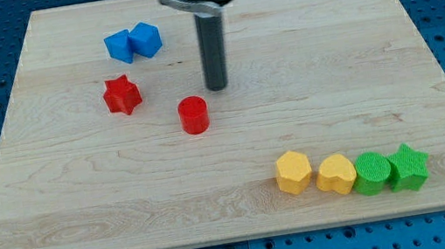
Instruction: Move the red circle into the yellow hexagon
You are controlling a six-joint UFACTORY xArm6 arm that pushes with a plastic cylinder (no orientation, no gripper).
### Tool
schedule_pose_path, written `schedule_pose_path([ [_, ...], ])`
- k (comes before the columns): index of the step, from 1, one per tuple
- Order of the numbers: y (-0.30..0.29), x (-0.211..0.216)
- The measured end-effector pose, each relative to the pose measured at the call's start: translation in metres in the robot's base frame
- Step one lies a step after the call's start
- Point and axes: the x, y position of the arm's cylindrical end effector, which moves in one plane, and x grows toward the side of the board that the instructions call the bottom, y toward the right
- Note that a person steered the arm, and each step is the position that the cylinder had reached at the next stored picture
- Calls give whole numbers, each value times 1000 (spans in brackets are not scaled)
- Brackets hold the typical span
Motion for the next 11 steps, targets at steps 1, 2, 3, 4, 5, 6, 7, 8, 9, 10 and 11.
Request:
schedule_pose_path([
  [1,-24,25],
  [2,-24,87],
  [3,-24,108],
  [4,-45,89],
  [5,-72,101],
  [6,-68,125],
  [7,-41,133],
  [8,-8,134],
  [9,-16,129],
  [10,-11,126],
  [11,10,133],
])
